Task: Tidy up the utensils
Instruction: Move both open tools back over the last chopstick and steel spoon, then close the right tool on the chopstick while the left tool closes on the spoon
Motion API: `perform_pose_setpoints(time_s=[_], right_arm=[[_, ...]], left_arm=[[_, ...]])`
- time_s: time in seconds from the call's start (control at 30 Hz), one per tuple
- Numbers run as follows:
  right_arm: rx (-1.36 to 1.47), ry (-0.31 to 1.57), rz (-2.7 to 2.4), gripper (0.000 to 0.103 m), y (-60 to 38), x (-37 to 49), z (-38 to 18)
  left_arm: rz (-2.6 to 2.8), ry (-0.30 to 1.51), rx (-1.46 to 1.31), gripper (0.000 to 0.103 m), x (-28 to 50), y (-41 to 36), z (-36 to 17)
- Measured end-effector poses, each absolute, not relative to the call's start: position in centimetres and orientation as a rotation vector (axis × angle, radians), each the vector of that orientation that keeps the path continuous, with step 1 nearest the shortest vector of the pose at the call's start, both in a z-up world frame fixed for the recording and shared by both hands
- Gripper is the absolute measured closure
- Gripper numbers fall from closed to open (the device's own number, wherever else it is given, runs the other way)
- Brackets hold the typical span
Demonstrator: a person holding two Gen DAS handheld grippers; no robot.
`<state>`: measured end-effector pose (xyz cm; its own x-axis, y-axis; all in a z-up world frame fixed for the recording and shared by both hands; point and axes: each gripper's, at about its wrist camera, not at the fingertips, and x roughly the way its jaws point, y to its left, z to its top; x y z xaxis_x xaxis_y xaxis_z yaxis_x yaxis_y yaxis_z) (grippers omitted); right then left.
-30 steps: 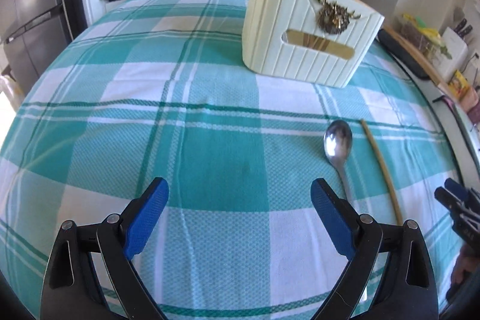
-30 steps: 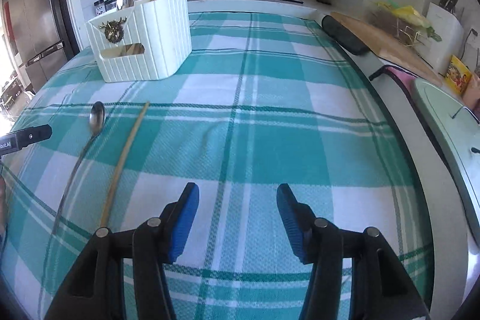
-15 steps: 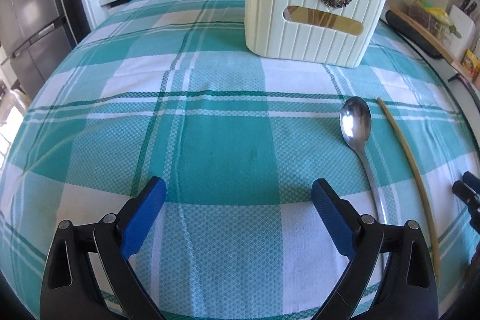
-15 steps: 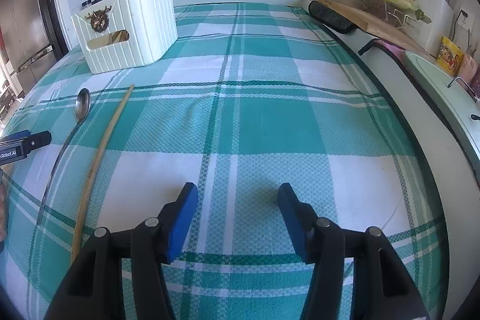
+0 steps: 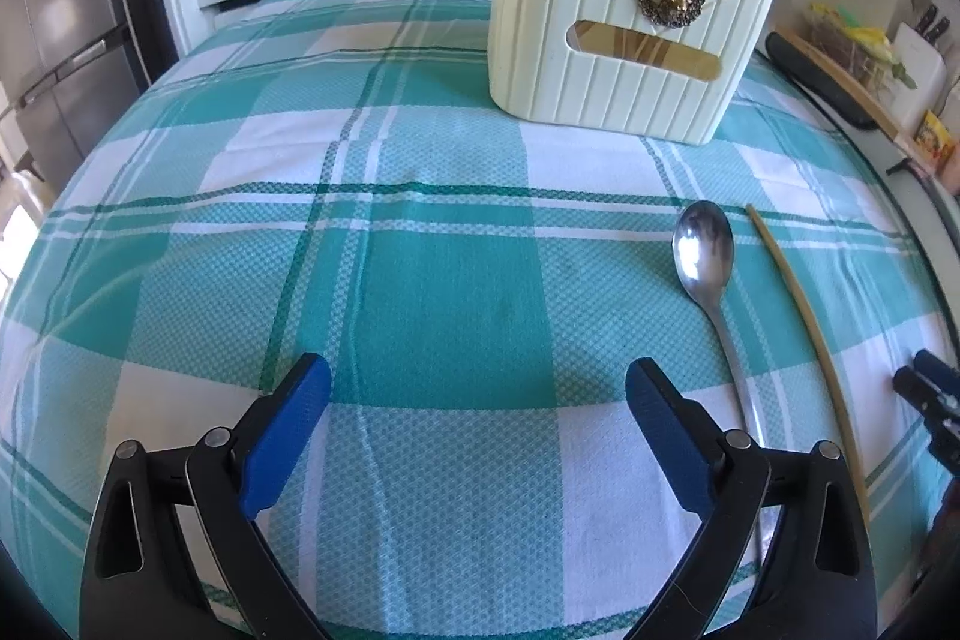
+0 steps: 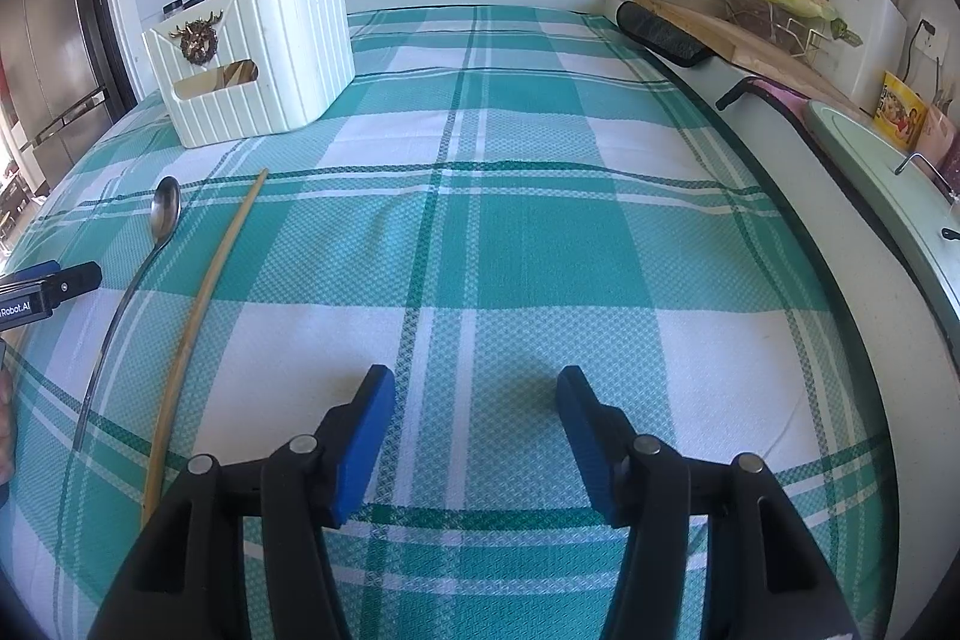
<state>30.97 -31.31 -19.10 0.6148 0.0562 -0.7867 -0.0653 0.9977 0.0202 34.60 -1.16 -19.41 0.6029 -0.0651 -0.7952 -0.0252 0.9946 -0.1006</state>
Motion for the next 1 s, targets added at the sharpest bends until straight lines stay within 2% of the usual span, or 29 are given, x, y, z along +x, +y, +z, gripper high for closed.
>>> perform_pose_setpoints(time_s=[0.13,0.27,0.4,0.5,0.57,0.67,0.73,0.77,0.83,0.9,1.0], right_arm=[[-0.010,0.906,0.070,0.046,-31.3,31.0,-19.1],[-0.011,0.906,0.070,0.046,-31.3,31.0,-19.1],[0.007,0.892,0.057,0.046,-31.3,30.8,-18.8],[0.138,0.837,0.149,0.046,-30.6,29.8,-17.3],[0.167,0.857,0.246,0.046,-29.0,29.6,-16.8],[0.094,0.886,0.321,0.046,-26.5,28.9,-16.6],[0.067,0.901,0.331,0.046,-25.7,28.6,-16.8],[0.058,0.911,0.340,0.046,-25.3,28.6,-17.0],[0.027,0.921,0.353,0.046,-24.4,28.6,-17.3],[-0.015,0.924,0.371,0.046,-23.3,28.8,-17.5],[-0.076,0.938,0.377,0.048,-21.6,29.2,-18.1]], left_arm=[[-0.106,0.877,-0.233,0.003,34.1,0.5,-19.0],[-0.165,0.855,-0.231,0.003,33.0,-1.1,-17.8],[-0.213,0.862,-0.067,0.003,32.3,-6.4,-16.8],[-0.160,0.880,0.066,0.003,32.9,-9.4,-17.6],[-0.123,0.903,0.120,0.010,33.4,-10.3,-18.3],[-0.147,0.922,0.101,0.030,33.5,-10.2,-18.8],[-0.150,0.912,0.083,0.052,33.3,-9.9,-18.8],[-0.154,0.907,0.080,0.059,33.2,-9.8,-18.8],[-0.162,0.900,0.077,0.089,33.1,-9.8,-18.8],[-0.154,0.896,0.078,0.095,33.0,-9.6,-18.8],[-0.127,0.897,0.049,0.097,32.7,-8.5,-18.7]])
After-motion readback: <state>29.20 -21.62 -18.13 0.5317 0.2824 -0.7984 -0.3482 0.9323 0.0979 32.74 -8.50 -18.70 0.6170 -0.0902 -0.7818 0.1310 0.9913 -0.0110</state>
